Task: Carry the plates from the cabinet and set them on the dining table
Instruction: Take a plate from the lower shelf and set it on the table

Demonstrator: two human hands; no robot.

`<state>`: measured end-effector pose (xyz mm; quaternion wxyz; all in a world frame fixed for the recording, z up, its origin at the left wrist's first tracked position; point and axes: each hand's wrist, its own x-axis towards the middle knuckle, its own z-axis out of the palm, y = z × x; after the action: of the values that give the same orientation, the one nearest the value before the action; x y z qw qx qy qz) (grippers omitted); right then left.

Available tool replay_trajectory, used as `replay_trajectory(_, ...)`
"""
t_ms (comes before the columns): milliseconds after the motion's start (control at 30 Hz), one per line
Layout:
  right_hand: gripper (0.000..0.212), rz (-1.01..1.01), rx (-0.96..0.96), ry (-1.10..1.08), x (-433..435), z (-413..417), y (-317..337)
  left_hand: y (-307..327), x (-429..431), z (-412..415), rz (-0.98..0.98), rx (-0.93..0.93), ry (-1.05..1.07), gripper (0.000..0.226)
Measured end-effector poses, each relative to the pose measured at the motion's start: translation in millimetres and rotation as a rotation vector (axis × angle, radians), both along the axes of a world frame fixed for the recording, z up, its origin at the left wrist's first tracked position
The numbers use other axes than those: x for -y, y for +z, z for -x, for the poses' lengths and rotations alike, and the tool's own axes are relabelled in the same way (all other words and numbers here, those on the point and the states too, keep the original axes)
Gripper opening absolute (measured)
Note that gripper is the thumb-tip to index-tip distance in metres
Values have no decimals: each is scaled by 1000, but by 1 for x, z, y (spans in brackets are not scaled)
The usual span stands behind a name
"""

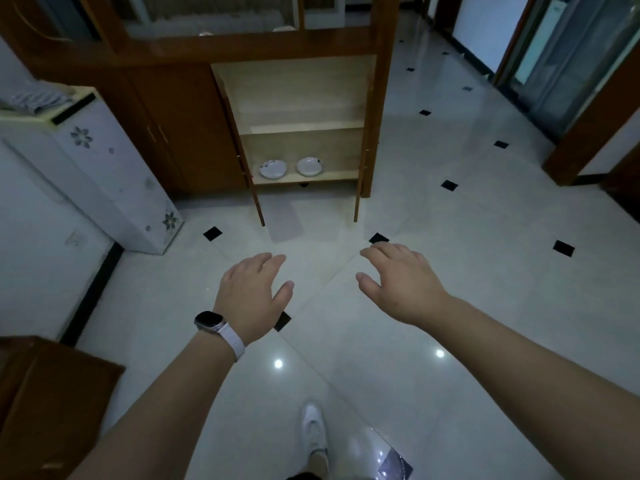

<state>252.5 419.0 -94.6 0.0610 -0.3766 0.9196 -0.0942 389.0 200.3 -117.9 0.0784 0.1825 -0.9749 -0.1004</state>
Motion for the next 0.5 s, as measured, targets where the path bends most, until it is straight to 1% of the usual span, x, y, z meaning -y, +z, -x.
replay_trajectory(233,49,50,-13,-41,109,63,18,18,102,80,53,18,-62,54)
replay_trajectory(333,48,41,-12,-41,136,84,20,21,127,105,50,6,-68,51)
replay_trajectory(500,49,18,-1,-33,175,132,18,19,167,149,29,0,-50,54)
